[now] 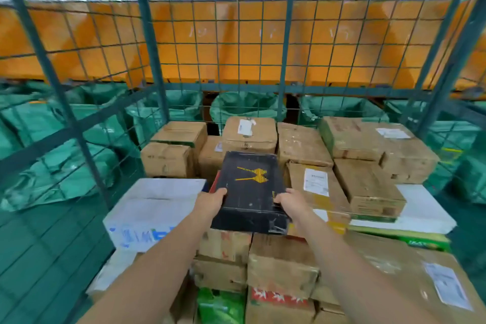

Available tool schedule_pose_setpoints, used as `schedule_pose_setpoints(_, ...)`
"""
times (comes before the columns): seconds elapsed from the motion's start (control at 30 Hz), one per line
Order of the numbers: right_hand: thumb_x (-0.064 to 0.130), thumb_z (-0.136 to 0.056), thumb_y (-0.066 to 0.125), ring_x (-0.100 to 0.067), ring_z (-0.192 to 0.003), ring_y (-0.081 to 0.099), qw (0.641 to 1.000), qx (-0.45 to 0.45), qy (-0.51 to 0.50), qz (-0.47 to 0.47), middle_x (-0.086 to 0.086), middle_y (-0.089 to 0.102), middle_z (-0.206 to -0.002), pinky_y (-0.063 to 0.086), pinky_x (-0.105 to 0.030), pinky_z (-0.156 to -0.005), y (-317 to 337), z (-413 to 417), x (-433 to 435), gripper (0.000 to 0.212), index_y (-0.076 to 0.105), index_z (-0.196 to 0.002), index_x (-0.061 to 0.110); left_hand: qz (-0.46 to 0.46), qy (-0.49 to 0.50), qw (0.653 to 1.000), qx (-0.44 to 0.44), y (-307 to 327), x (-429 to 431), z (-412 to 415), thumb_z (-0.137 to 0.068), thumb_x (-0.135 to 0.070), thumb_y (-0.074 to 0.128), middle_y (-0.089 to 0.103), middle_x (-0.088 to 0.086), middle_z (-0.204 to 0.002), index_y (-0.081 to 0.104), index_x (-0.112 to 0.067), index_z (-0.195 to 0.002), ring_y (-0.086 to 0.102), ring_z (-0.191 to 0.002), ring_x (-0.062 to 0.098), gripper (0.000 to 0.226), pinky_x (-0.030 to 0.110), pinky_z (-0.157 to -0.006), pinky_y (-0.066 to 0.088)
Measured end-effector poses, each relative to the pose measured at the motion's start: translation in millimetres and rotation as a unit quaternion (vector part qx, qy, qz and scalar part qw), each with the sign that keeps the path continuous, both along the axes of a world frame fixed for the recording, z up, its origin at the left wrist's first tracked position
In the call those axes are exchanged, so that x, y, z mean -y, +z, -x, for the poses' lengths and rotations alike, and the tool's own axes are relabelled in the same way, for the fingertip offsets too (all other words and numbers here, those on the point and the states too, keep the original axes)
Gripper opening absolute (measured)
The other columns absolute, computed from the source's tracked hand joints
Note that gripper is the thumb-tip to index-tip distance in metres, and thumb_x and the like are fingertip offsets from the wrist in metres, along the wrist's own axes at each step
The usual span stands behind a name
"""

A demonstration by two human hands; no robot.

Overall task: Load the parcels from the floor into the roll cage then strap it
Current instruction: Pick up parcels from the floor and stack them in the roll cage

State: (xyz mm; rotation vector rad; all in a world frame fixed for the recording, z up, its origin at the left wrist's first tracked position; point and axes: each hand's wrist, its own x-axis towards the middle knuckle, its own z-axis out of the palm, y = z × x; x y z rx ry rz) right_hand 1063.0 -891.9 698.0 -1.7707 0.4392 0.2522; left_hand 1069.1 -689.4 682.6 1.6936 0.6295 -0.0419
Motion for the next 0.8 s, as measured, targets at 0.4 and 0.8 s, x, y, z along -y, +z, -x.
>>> schedule_pose_setpoints(0.4,-0.002,-0.096,0.049,-0.029,-0.132,0.049,0.992,0.008,-0.006,0.122,-0.007,0.051,-0.143,0.042,-0.030,-0.104,-41,-73,-25,0.051,0.046,-0.146,0.007,-0.113,-0.118,0.986,-0.030,-63,-14,-99,-0.096,-0.013,0.053,0.063,0.007,-0.118,0.054,-0.009,-0.126,0.056,-0.092,0.020,0.031,0.019,-0.063,0.039)
schedule_pose_setpoints(0.8,0.008,-0.095,0.060,-0.021,-0.129,0.049,0.994,0.002,0.016,0.106,-0.004,0.045,-0.151,0.038,-0.025,-0.095,-30,-63,-20,0.058,0.043,-0.150,0.013,-0.130,-0.146,0.981,0.008,-58,-6,-105,-0.087,-0.010,0.057,0.068,0.010,-0.110,0.064,-0.014,-0.113,0.063,-0.096,0.030,0.027,0.036,-0.083,0.051)
